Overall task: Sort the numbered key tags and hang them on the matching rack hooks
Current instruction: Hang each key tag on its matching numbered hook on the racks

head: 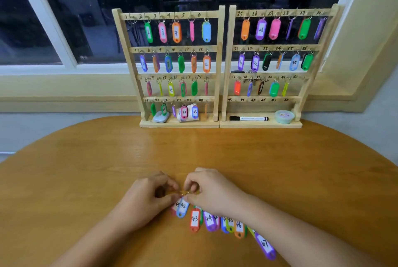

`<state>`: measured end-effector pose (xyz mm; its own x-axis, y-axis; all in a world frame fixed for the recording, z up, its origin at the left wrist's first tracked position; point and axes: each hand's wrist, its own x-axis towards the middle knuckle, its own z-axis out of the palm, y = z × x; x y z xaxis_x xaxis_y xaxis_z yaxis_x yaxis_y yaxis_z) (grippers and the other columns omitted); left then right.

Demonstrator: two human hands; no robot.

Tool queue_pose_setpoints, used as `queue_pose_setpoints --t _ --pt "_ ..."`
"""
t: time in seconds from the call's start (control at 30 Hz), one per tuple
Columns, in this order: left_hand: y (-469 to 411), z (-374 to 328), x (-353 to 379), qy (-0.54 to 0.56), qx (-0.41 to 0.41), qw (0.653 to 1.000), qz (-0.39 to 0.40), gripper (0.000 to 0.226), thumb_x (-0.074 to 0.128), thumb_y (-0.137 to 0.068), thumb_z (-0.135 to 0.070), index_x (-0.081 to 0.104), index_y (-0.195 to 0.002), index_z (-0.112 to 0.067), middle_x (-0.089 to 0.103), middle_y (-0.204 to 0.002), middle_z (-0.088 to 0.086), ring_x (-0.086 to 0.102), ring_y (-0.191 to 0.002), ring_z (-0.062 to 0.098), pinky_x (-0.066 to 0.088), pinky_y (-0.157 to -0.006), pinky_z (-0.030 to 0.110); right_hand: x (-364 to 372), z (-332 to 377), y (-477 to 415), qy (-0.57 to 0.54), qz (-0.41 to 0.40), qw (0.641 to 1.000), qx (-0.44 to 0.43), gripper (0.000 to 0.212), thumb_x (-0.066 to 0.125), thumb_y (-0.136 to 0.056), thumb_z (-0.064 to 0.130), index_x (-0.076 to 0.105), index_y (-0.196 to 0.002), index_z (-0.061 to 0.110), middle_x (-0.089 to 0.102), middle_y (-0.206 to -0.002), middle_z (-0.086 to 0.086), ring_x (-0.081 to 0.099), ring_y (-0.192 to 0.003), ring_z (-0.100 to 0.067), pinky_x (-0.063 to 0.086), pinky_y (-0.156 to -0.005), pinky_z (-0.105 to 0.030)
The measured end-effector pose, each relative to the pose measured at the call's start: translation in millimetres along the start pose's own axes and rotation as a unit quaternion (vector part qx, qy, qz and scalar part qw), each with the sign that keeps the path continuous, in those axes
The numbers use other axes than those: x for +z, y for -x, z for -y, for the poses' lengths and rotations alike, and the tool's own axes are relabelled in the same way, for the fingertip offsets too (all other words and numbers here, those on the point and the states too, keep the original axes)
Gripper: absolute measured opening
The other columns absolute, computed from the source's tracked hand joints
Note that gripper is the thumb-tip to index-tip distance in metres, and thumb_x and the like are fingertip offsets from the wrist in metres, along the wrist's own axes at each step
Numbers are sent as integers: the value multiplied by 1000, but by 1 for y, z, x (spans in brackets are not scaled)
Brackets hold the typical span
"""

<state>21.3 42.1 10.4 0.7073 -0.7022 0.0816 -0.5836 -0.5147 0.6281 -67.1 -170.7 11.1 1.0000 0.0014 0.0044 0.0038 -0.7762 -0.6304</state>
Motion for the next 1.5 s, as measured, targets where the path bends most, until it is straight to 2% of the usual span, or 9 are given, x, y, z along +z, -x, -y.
queue_pose_setpoints --t 0.13,0.37,0.53,0.73,0.9,1.03,1.23,1.37,1.5 --pt "-1 -2 2 -9 3 1000 2 17 88 -84 -34 76 -92 -43 67 -97 -19 67 -84 12 53 -75 26 0 -1 -3 -12 4 1000 14 10 81 -89 29 71 -88 29 63 -92 12 65 -83 -6 56 -81 -31" --pt "-11 -14 1 -30 -19 999 28 17 84 -84 -25 73 -88 -37 73 -87 -19 67 -82 10 54 -73 26 -3 -6 -6 -11 1 1000 27 12 83 -89 22 72 -91 27 65 -95 11 62 -83 -3 48 -73 -17" --pt "-19 -26 -3 -38 -50 995 76 18 72 -85 -10 74 -87 -29 76 -72 -18 70 -75 6 50 -69 18 -5 -10 -13 -68 -4 996 57 17 79 -88 6 74 -90 22 74 -80 8 65 -67 4 46 -62 -13" --pt "-35 -29 -4 -29 -75 994 80 9 84 -85 -25 77 -82 -28 76 -79 -17 71 -78 5 51 -68 18 -43 -24 -14 -131 -86 986 62 17 87 -85 12 77 -83 25 72 -73 9 66 -70 -3 59 -75 -35" --pt "-56 -41 1 -11 -86 991 97 15 89 -85 -28 74 -88 -25 76 -82 -12 70 -75 4 50 -65 16 -94 -45 -5 -141 -148 976 74 19 84 -88 12 75 -84 28 77 -80 6 75 -78 -13 62 -84 -46" --pt "-80 -61 2 13 -51 994 96 11 84 -90 -22 73 -92 -24 78 -82 -12 71 -78 5 54 -74 23 -136 -63 7 -138 -199 967 81 16 83 -89 10 77 -90 25 79 -83 5 74 -75 -9 61 -86 -42" --pt "-134 -93 9 -40 30 997 60 13 64 -106 -18 65 -111 -29 77 -89 -9 68 -89 4 52 -81 22 -193 -102 16 -101 -281 951 81 17 84 -89 12 76 -87 28 74 -75 14 60 -66 1 50 -73 -28" --pt "-177 -117 16 -79 67 994 23 14 64 -105 -13 69 -101 -26 69 -89 -14 61 -84 -4 44 -70 21 -233 -124 19 -75 -329 936 97 17 82 -90 13 75 -90 28 74 -77 6 61 -69 -2 48 -71 -26" --pt "-205 -151 15 -79 112 991 6 23 61 -103 -7 68 -88 -23 65 -90 -15 59 -83 0 42 -68 22 -268 -142 13 -56 -398 909 113 25 83 -90 11 72 -84 33 76 -78 7 72 -80 -7 56 -79 -29"
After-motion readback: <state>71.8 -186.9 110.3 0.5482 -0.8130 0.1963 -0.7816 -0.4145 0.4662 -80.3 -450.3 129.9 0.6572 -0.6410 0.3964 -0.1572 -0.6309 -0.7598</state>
